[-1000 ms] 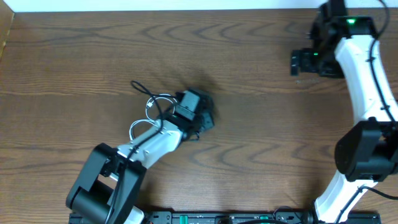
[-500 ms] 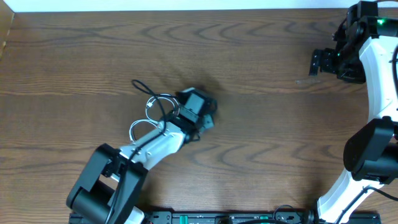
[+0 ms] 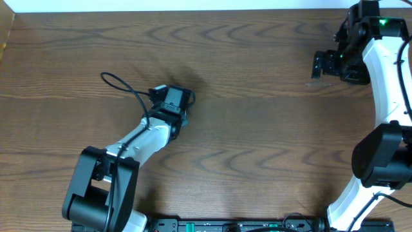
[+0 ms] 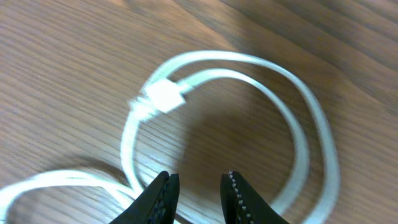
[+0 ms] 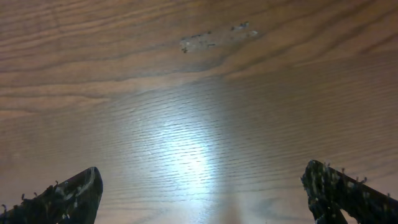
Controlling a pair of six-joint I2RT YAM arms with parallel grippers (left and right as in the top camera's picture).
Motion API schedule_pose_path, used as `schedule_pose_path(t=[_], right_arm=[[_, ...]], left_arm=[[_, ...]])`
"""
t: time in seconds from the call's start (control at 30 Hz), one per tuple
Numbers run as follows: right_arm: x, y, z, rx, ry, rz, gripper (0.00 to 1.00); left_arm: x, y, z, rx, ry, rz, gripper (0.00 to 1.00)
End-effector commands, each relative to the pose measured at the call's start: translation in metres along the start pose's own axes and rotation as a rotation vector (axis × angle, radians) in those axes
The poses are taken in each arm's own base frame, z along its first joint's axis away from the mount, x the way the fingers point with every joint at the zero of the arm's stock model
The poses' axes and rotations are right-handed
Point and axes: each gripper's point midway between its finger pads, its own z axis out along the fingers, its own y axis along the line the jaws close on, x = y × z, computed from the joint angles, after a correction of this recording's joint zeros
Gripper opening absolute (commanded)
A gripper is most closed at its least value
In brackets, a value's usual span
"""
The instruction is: Untangle cables
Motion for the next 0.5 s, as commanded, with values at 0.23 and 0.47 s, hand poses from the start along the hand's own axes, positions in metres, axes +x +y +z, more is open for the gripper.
schedule_pose_path(t=[0.23,0.47], right_arm=[[0.003,0.013,-0.001,-0.01,0.0,-0.016,0.99],[0.002,0.013,-0.001,-0.011,0.0,-0.015,0.99]], left_arm=[[0.015,0.071,0.042,-0.226,0.1,-0.023,0.28],[0.049,0.04,0.062,-0.064,0.252,-0.035,0.28]])
